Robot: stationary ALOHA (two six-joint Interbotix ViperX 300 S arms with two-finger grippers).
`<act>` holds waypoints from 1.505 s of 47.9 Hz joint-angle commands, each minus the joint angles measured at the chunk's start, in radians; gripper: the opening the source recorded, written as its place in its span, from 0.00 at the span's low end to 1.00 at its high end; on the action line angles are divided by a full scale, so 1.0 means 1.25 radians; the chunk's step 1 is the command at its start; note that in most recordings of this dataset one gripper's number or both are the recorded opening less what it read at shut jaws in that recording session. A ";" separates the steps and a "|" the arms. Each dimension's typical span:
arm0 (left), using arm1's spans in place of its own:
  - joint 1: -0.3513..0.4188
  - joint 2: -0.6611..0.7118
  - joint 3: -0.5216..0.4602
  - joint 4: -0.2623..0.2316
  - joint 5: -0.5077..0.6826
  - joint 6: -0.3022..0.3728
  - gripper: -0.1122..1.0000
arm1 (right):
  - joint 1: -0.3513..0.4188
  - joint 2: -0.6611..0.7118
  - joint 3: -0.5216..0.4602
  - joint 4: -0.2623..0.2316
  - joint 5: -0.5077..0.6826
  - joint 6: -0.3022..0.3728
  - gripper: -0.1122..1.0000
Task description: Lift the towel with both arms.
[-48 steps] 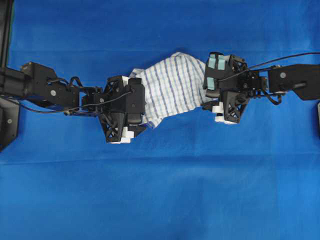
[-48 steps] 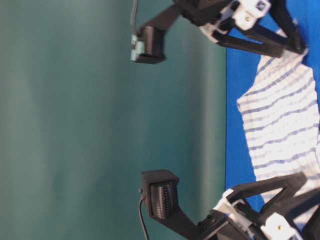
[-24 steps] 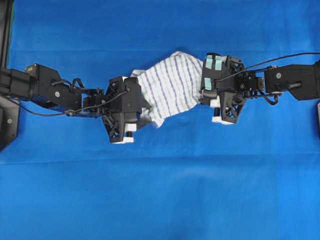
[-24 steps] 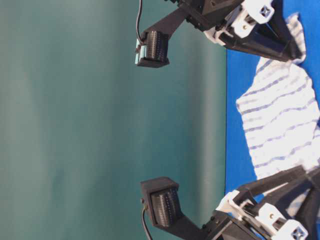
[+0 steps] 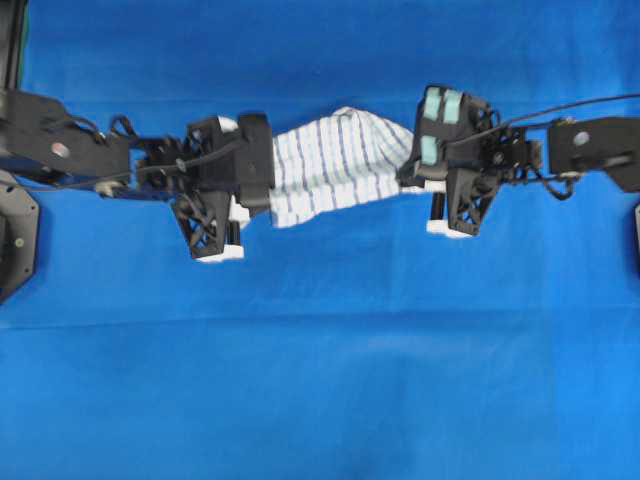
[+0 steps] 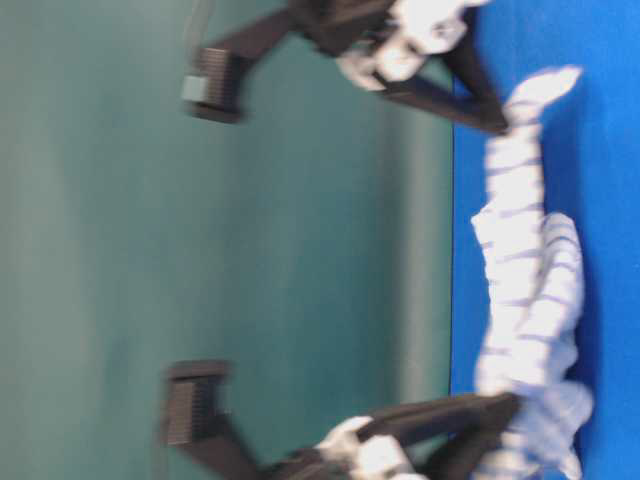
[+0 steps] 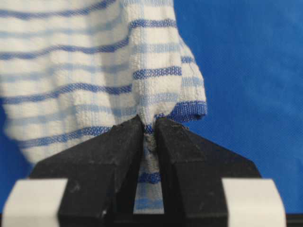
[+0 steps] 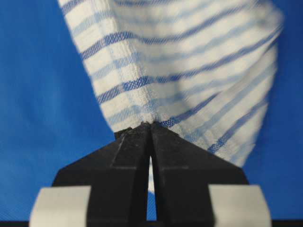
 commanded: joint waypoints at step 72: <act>0.055 -0.329 -0.450 0.002 0.388 0.020 0.17 | 0.043 -0.324 -0.476 -0.005 0.455 -0.119 0.10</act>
